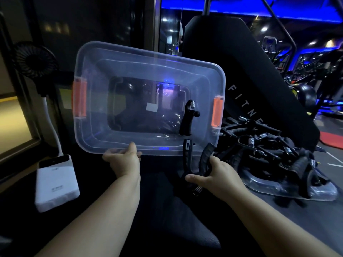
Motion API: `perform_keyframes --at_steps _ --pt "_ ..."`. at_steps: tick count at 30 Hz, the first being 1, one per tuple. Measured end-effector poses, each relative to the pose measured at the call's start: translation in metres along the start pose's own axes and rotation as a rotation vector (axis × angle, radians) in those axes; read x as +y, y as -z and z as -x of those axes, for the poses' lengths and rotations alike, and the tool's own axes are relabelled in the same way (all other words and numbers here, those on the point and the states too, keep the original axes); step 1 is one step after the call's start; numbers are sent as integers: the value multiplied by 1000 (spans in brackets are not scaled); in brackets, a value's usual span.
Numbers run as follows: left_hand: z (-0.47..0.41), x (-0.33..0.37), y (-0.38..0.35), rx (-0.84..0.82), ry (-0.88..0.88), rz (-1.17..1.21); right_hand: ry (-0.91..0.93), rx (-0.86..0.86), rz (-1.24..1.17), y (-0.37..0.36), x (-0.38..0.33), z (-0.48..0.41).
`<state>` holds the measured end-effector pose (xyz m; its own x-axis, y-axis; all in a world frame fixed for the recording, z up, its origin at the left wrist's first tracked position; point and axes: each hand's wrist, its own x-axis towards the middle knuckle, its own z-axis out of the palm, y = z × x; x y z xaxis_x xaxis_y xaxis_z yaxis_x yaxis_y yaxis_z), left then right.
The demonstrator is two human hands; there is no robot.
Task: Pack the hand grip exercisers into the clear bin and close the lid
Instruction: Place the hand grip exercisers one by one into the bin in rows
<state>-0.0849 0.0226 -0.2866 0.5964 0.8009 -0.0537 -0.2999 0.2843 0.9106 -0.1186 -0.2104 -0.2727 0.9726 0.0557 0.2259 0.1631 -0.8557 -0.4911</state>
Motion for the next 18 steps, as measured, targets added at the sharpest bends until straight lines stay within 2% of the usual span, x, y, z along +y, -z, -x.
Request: perform_keyframes --at_steps 6,11,18 --pt "2 2 0 16 28 51 10 -75 -229 2 6 -5" --pt "3 4 2 35 13 81 37 -69 -327 -1 8 -5" --pt "0 5 8 13 112 42 48 -25 -462 2 10 -6"
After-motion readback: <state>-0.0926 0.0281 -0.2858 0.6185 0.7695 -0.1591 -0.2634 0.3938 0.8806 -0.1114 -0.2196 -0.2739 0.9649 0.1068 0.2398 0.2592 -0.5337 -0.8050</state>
